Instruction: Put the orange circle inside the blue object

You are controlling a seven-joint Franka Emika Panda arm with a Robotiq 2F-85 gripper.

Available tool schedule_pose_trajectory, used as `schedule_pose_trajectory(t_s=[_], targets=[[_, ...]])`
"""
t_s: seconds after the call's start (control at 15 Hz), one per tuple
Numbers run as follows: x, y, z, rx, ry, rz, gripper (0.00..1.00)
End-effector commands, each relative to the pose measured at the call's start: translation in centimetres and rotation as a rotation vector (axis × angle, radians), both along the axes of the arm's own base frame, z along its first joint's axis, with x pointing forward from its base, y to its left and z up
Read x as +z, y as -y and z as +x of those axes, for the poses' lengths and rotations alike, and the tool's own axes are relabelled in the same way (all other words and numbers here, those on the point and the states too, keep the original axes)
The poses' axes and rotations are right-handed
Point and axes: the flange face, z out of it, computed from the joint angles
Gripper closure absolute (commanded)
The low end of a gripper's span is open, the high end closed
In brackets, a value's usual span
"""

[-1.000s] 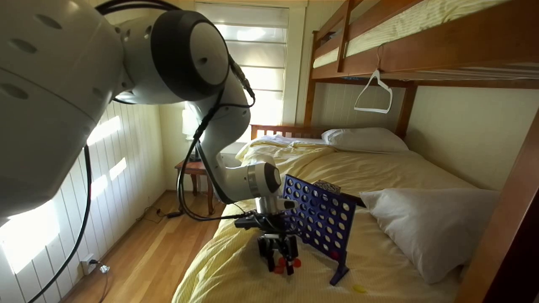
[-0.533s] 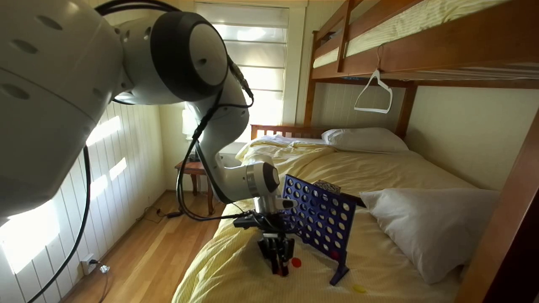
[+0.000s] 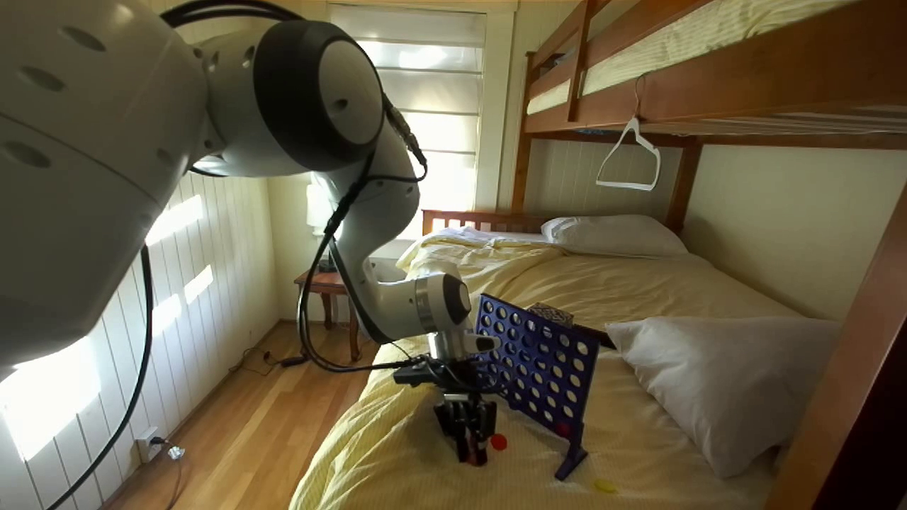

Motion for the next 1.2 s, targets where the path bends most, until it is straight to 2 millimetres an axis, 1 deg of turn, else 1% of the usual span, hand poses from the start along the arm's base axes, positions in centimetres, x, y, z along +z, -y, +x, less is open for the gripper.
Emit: schedule_pose_trajectory(t_s=[0.0,0.13,0.33,0.4,0.47,0.53,0.6,0.8,0.87,1.0,1.07,1.13], targets=[[-0.25,0.66,0.27,0.012,0.001,-0.029,0.26],[-0.36,0.91,0.31,0.012,0.001,-0.032,0.13],[-0.37,1.1,0.38,0.005,0.005,-0.025,0.21],[-0.3,1.08,0.39,0.003,0.008,-0.018,0.26],[-0.24,1.04,0.45,0.001,0.012,-0.013,0.25],[-0.24,0.99,0.48,0.002,0.014,-0.011,0.28],[-0.27,0.94,0.53,0.002,0.016,-0.005,0.27],[-0.19,0.88,0.62,0.004,0.021,0.0,0.29],[-0.14,0.85,0.64,0.004,0.022,0.001,0.28],[-0.07,0.71,0.74,0.006,0.025,0.004,0.31],[-0.07,0.63,0.8,0.007,0.027,0.005,0.3],[-0.08,0.56,0.85,0.008,0.028,0.005,0.34]])
